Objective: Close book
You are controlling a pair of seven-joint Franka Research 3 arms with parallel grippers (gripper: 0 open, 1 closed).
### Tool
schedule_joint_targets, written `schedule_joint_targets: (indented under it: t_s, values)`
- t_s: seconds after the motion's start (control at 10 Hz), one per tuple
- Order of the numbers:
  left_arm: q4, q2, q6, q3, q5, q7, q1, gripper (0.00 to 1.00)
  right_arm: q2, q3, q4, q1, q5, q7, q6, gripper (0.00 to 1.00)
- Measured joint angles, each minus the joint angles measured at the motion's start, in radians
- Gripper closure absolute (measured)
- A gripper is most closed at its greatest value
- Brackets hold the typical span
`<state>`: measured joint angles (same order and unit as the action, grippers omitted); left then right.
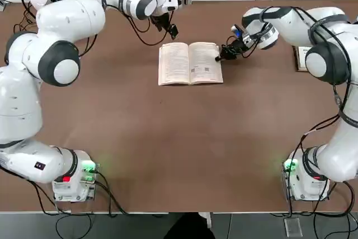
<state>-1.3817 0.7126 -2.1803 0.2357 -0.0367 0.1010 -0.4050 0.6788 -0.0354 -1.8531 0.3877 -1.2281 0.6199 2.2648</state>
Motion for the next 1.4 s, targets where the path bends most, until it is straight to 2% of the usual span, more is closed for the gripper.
schedule_joint_targets:
  t_s: [1.4]
  values:
    - [0.000, 0.030, -0.052, 0.001, 0.000, 0.000, -0.015, 0.00, 0.013, 0.000, -0.001, 0.018, -0.002, 0.039, 0.038, 0.99]
